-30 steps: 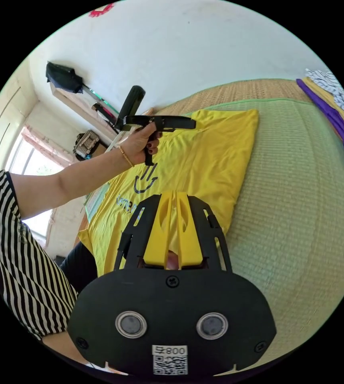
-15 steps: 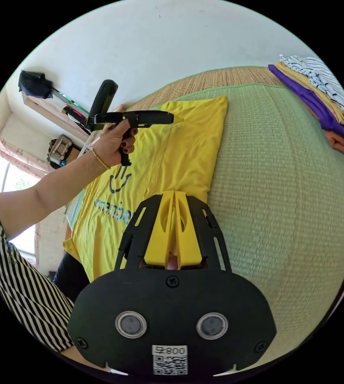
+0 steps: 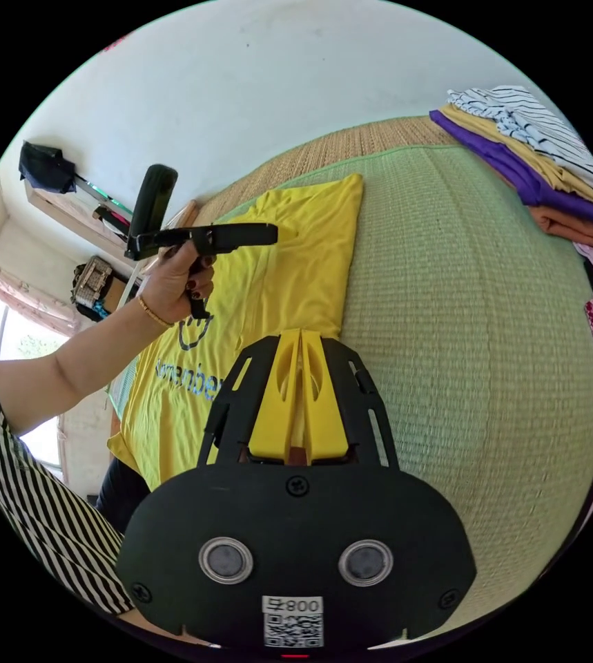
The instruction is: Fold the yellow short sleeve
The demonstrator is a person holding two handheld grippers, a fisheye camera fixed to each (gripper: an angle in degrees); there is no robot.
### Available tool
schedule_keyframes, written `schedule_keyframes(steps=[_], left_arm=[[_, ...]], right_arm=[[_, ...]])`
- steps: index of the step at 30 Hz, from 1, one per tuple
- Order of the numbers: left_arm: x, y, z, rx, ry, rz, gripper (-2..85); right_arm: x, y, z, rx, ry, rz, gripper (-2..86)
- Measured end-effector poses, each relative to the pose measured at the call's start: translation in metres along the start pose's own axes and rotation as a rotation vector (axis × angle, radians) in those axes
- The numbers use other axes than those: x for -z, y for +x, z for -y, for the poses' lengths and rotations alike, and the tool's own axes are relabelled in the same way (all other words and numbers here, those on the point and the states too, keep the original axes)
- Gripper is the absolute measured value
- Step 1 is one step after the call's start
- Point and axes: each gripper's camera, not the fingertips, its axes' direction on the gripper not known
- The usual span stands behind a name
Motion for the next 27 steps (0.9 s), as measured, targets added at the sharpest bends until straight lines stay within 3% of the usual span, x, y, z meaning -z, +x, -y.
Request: schedule_keyframes(steps=[3, 5, 11, 13, 15, 17, 21, 27], left_arm=[[-0.002, -0.002, -0.027, -0.004, 0.028, -0.037, 0.3], [-0.021, -0.007, -0.05, 0.01, -0.065, -0.028, 0.3], [0.011, -0.008, -0.126, 0.058, 0.1, -0.139, 0.3], [0.018, -0.006, -0.162, 0.074, 0.097, -0.181, 0.3], [0.026, -0.008, -0.203, 0.108, 0.098, -0.207, 0.3], [0.042, -0.015, -0.263, 0.187, 0.113, -0.203, 0.3], [0.063, -0.034, -0.362, 0.383, 0.146, -0.183, 0.2], [0.103, -0.046, -0.504, 0.633, 0.344, -0.147, 0.2]], right_arm=[[0.013, 0.002, 0.001, -0.033, 0.023, -0.026, 0.0], [0.014, 0.005, 0.003, -0.045, 0.012, -0.006, 0.0], [0.038, 0.014, 0.003, -0.086, 0.068, 0.072, 0.0], [0.046, 0.019, 0.004, -0.098, 0.081, 0.118, 0.0], [0.057, 0.041, 0.001, -0.154, 0.119, 0.293, 0.0], [0.065, 0.062, -0.006, -0.237, 0.179, 0.444, 0.0], [0.08, 0.05, 0.006, -0.274, 0.166, 0.407, 0.0], [0.108, 0.035, 0.018, -0.348, 0.21, 0.469, 0.0]])
